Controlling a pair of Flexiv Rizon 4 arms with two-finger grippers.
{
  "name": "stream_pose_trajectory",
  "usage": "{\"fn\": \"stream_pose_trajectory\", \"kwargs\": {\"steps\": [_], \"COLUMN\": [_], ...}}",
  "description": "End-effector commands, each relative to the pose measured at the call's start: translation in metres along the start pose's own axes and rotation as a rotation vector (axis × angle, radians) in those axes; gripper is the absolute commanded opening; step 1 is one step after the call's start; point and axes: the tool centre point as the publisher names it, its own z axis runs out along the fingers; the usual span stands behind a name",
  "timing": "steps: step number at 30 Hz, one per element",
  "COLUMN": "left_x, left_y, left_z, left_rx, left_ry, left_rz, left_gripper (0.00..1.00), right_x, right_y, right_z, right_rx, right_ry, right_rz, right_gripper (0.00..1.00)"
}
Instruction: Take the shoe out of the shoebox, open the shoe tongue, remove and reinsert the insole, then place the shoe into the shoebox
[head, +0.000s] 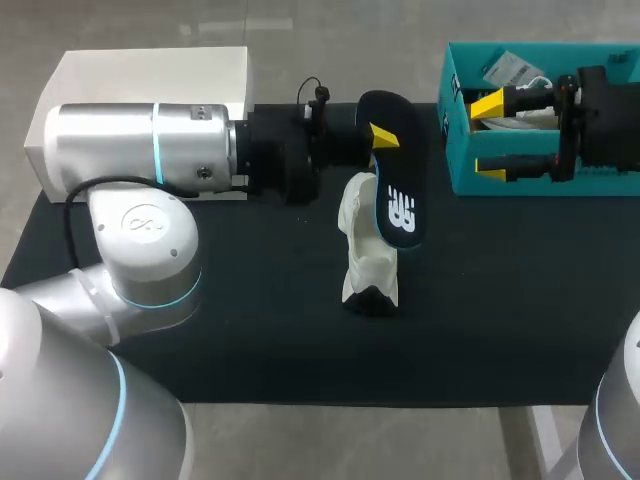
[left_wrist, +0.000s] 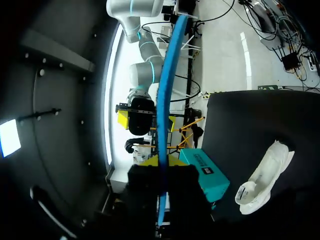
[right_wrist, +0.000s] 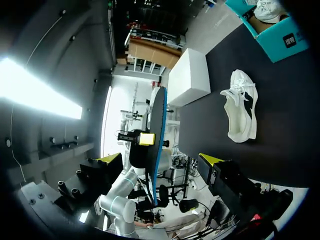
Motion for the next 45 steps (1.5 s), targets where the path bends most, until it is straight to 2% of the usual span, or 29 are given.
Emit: {"fn": "stream_pose_trajectory", "kwargs": {"steps": [1, 4, 6, 9, 13, 17, 20, 22, 23, 28, 31, 35, 40, 45], "left_x": [-0.002, -0.003, -0.003, -0.003, -0.001, 0.004, 0.004, 0.003, 0.002, -0.002, -0.005, -0.007, -0.01, -0.011], "left_y": [0.002, 0.003, 0.004, 0.004, 0.001, -0.002, -0.003, -0.004, -0.004, -0.005, -0.007, -0.008, -0.007, -0.006], "left_z": [0.003, 0.003, 0.003, 0.003, 0.004, 0.006, 0.007, 0.008, 0.009, 0.012, 0.012, 0.01, 0.006, 0.003], "left_rx": [0.005, 0.003, -0.004, -0.008, -0.006, 0.012, 0.016, 0.018, 0.018, 0.01, 0.016, 0.016, 0.014, 0.006], "left_ry": [-0.004, -0.002, -0.003, -0.004, -0.001, 0.015, 0.019, 0.017, 0.016, 0.003, -0.003, -0.005, -0.002, -0.007], "left_rz": [0.003, -0.002, -0.012, -0.017, -0.025, -0.024, -0.023, -0.018, -0.017, -0.033, -0.039, -0.052, -0.049, -0.05], "left_gripper": [0.0, 0.0, 0.0, 0.0, 0.0, 0.0, 0.0, 0.0, 0.0, 0.0, 0.0, 0.0, 0.0, 0.0], "right_x": [-0.008, -0.011, -0.012, -0.01, -0.002, 0.006, 0.009, 0.01, 0.012, 0.012, 0.009, 0.001, -0.008, -0.01], "right_y": [-0.004, -0.015, -0.026, -0.046, -0.068, -0.079, -0.085, -0.09, -0.091, -0.091, -0.083, -0.067, -0.052, -0.048], "right_z": [-0.033, -0.044, -0.053, -0.063, -0.077, -0.09, -0.096, -0.103, -0.105, -0.118, -0.124, -0.129, -0.126, -0.126], "right_rx": [0.106, 0.154, 0.15, 0.116, 0.036, -0.013, -0.036, -0.088, -0.104, -0.185, -0.25, -0.301, -0.302, -0.296], "right_ry": [-0.095, -0.164, -0.202, -0.235, -0.324, -0.423, -0.443, -0.491, -0.48, -0.471, -0.416, -0.414, -0.442, -0.437], "right_rz": [0.036, 0.068, 0.119, 0.165, 0.141, 0.08, 0.083, 0.111, 0.096, 0.05, -0.024, -0.088, -0.093, -0.077], "right_gripper": [1.0, 1.0, 1.0, 1.0, 1.0, 1.0, 1.0, 1.0, 1.0, 1.0, 1.0, 1.0, 1.0, 1.0]}}
